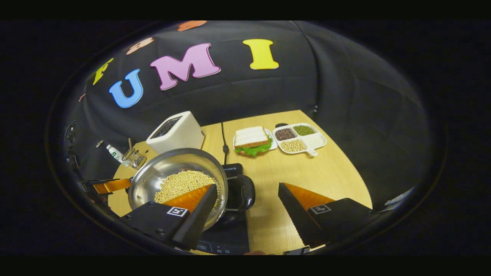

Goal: First push the handle of the pot to place it horizontally, then grasp the pot with both hands and set it on the induction cooktop.

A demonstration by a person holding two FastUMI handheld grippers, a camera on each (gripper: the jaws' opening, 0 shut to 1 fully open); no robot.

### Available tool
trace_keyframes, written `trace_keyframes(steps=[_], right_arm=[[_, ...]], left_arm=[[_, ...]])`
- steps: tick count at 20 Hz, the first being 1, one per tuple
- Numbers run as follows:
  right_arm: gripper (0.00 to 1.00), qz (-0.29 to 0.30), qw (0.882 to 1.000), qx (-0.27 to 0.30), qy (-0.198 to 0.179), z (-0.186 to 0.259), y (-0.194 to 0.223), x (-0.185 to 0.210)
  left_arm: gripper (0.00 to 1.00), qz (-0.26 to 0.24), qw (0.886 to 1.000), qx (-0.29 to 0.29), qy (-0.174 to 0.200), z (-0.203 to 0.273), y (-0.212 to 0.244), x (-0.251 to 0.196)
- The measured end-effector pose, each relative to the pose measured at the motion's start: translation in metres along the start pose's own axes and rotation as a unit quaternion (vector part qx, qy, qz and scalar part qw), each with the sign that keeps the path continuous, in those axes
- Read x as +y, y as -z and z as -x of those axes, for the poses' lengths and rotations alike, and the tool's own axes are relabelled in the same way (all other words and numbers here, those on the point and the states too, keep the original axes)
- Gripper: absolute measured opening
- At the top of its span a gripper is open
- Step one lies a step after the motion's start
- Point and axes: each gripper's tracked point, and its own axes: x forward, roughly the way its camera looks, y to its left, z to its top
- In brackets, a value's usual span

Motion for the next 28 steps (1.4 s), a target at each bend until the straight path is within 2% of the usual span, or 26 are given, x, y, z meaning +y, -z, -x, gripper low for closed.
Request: trace_keyframes(steps=[4,7,11,15,18,20,22,26,28], right_arm=[[0.99,0.009,0.998,-0.067,0.02,0.054,-0.028,0.0],[0.99,0.011,0.992,-0.121,0.032,0.097,-0.049,0.006],[0.99,0.024,0.979,-0.194,0.056,0.157,-0.071,0.014],[0.99,0.005,0.965,-0.256,0.051,0.214,-0.079,0.033],[0.98,0.007,0.964,-0.259,0.055,0.239,-0.056,0.036],[0.99,0.018,0.963,-0.261,0.063,0.255,-0.042,0.035],[0.98,0.032,0.959,-0.27,0.078,0.27,-0.033,0.031],[0.99,0.04,0.958,-0.273,0.071,0.289,-0.018,0.04],[0.99,0.04,0.959,-0.274,0.064,0.295,-0.016,0.047]], left_arm=[[0.96,0.001,0.995,-0.092,-0.039,0.078,-0.035,0.017],[0.95,-0.004,0.986,-0.156,-0.05,0.137,-0.049,0.019],[0.96,-0.006,0.974,-0.217,-0.057,0.212,-0.059,0.027],[0.95,-0.049,0.963,-0.257,-0.067,0.262,-0.043,0.041],[0.95,-0.013,0.965,-0.257,-0.048,0.286,-0.011,0.041],[0.95,0.005,0.963,-0.266,-0.046,0.3,0.001,0.048],[0.95,0.005,0.96,-0.276,-0.051,0.313,0.014,0.056],[0.95,-0.012,0.951,-0.307,-0.027,0.326,0.02,0.046],[0.95,-0.008,0.953,-0.303,-0.021,0.325,0.024,0.039]])
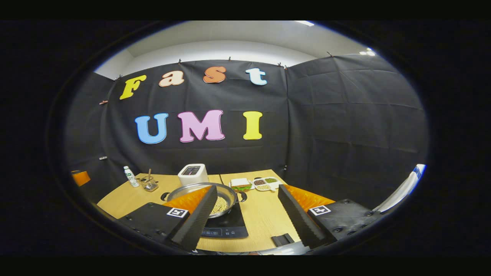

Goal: First push the handle of the pot to place it horizontally, then grasp the pot with both hands and set it on the induction cooktop.

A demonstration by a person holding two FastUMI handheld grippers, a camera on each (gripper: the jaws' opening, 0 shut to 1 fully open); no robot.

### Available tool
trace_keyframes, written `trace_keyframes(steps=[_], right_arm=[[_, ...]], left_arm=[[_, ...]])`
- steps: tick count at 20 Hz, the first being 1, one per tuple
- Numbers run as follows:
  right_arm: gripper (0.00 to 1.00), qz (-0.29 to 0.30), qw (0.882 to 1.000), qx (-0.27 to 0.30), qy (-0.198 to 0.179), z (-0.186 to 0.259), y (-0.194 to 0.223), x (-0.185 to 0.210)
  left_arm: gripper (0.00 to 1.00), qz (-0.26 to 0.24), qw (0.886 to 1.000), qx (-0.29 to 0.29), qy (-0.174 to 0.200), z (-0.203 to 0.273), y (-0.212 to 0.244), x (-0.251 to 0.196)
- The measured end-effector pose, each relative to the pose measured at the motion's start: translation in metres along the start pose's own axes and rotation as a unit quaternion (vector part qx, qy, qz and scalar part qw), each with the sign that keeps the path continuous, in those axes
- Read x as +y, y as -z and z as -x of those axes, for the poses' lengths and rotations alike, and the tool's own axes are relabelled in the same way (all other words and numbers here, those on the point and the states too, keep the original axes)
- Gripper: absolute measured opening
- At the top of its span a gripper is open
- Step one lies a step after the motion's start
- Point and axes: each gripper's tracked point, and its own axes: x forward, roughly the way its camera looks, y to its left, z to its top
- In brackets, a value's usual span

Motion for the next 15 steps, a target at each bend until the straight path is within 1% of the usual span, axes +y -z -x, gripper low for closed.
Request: trace_keyframes(steps=[2,4,8,10,15], right_arm=[[0.99,-0.009,1.0,-0.006,-0.005,0.003,-0.007,0.006],[0.98,-0.009,1.0,-0.019,-0.009,0.005,-0.012,0.011],[0.99,0.003,1.0,-0.022,-0.001,0.012,-0.007,0.006],[0.99,0.005,1.0,-0.022,0.005,0.014,-0.006,-0.001],[0.98,0.007,1.0,-0.024,-0.002,0.02,-0.007,-0.003]], left_arm=[[0.95,0.008,1.0,0.0,0.01,0.001,-0.002,-0.01],[0.95,0.002,1.0,-0.002,0.021,0.002,-0.001,-0.015],[0.96,0.008,0.999,0.009,0.038,0.006,0.004,-0.02],[0.96,0.009,0.999,0.007,0.036,0.007,0.005,-0.017],[0.95,0.015,0.999,0.005,0.031,0.007,0.008,-0.011]])
